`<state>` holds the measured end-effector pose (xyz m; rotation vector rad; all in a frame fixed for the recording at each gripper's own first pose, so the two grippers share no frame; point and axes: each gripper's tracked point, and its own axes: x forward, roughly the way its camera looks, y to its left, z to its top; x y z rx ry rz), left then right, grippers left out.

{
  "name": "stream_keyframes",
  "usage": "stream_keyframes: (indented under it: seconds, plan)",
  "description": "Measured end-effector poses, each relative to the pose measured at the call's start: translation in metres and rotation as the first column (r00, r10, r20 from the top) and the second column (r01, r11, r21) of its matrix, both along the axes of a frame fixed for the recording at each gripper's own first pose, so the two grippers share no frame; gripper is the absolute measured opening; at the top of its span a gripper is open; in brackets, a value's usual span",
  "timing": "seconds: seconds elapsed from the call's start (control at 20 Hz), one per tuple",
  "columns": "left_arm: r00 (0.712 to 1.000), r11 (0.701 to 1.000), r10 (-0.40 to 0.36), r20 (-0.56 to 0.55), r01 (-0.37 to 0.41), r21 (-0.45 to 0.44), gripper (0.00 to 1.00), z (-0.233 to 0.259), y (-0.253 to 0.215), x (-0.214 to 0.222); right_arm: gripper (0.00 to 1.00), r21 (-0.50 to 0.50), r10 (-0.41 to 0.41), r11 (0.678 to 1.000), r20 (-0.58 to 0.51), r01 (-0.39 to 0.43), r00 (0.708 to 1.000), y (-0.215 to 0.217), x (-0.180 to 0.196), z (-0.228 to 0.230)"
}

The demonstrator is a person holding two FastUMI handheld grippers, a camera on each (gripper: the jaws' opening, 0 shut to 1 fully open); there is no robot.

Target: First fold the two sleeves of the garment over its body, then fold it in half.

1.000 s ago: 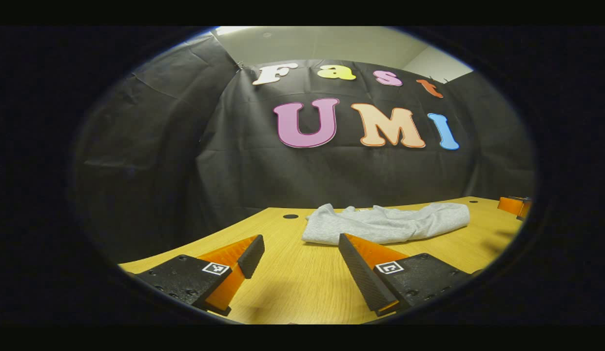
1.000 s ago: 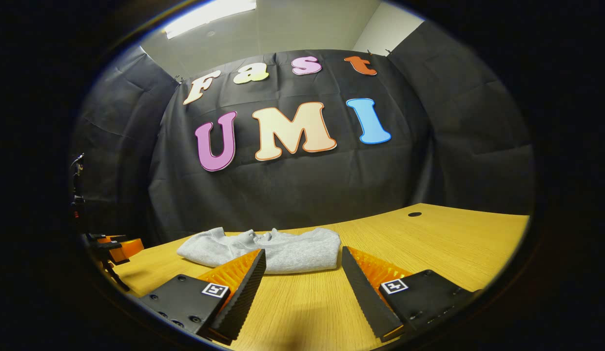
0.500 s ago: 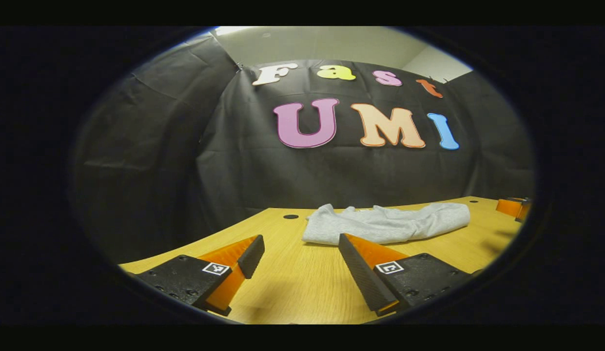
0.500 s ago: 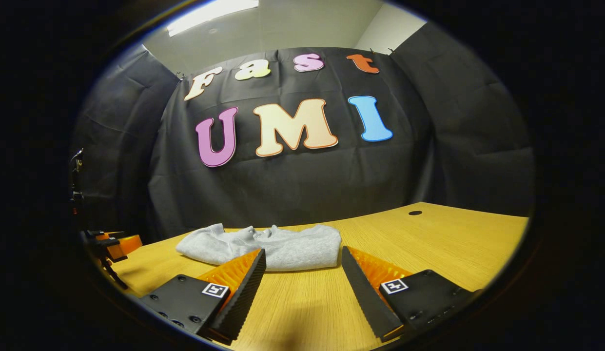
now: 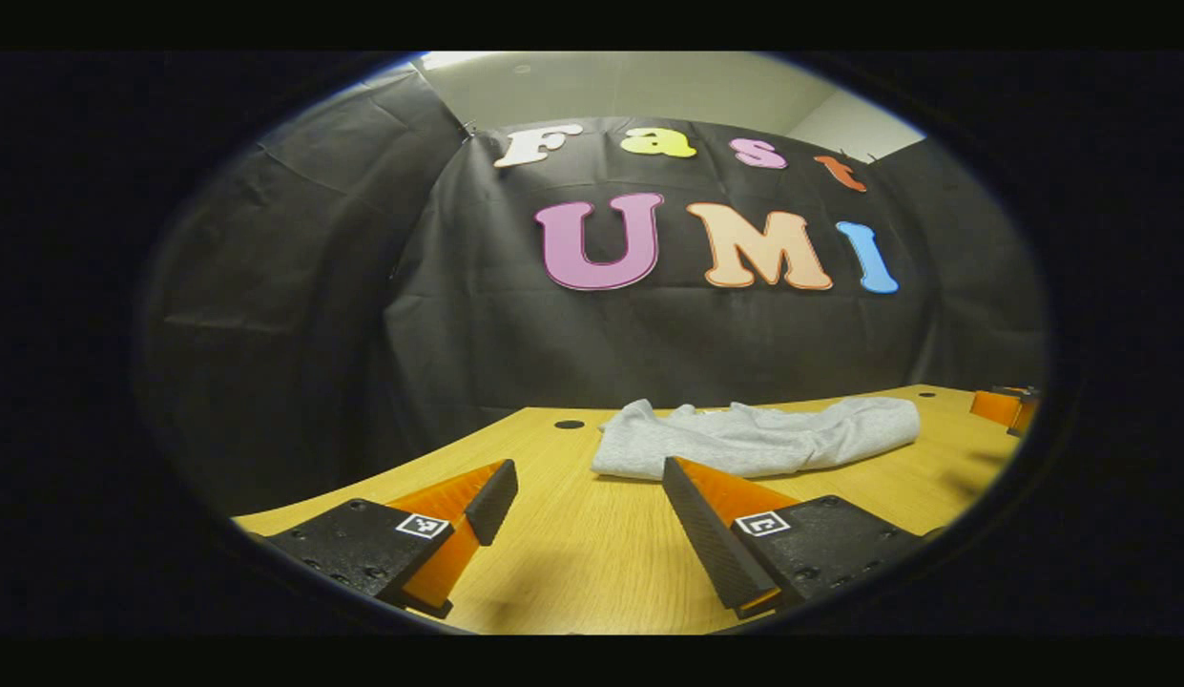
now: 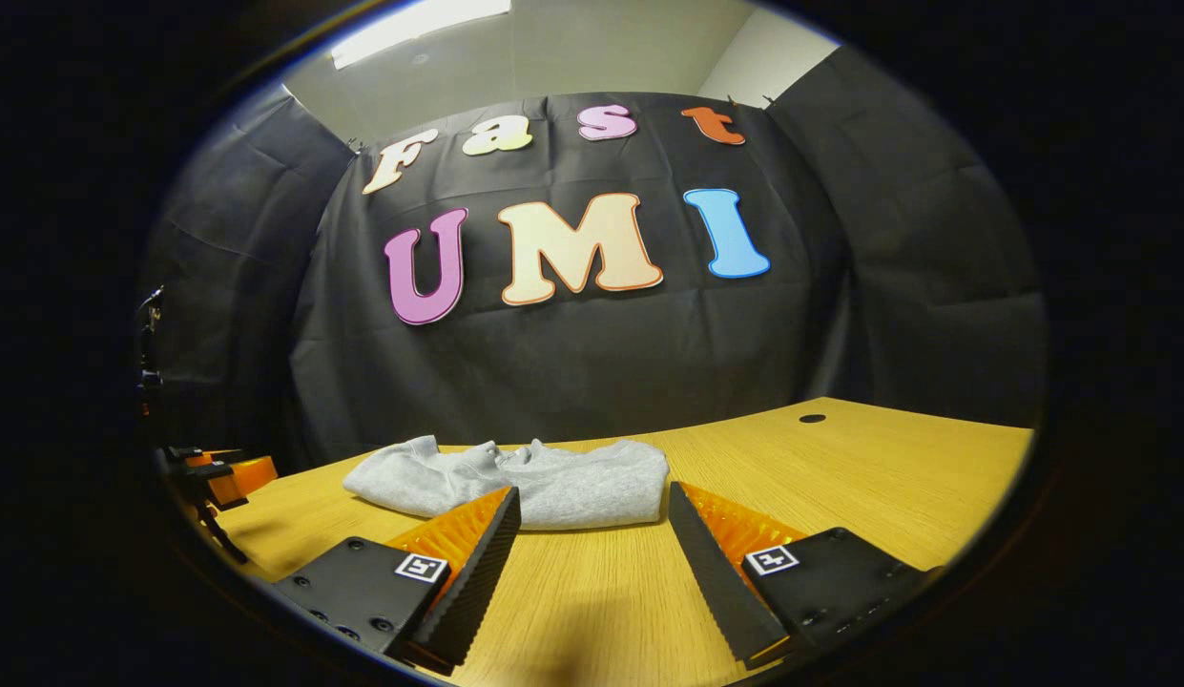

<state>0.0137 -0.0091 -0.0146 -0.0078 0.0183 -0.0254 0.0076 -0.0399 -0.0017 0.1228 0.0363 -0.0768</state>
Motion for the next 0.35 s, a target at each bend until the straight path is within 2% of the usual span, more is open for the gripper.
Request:
stream_keyframes:
  seconds: [0.1,0.15,0.35]
  plan:
    - [1.000,1.000,0.000,0.000,0.000,0.000,0.93,0.0003,0.0001,0.0005,0.93,0.004,-0.001,1.000,0.000,0.001,1.000,-0.0007,0.0001,0.0003]
    - [1.000,1.000,0.000,0.000,0.000,0.000,0.93,0.0003,0.0002,0.0004,0.97,0.008,-0.001,1.000,0.000,0.001,1.000,-0.0009,-0.0008,0.0002]
    - [1.000,1.000,0.000,0.000,0.000,0.000,0.93,0.0005,0.0003,0.0001,0.97,0.021,-0.003,1.000,-0.001,0.003,1.000,-0.0026,-0.0009,0.0002]
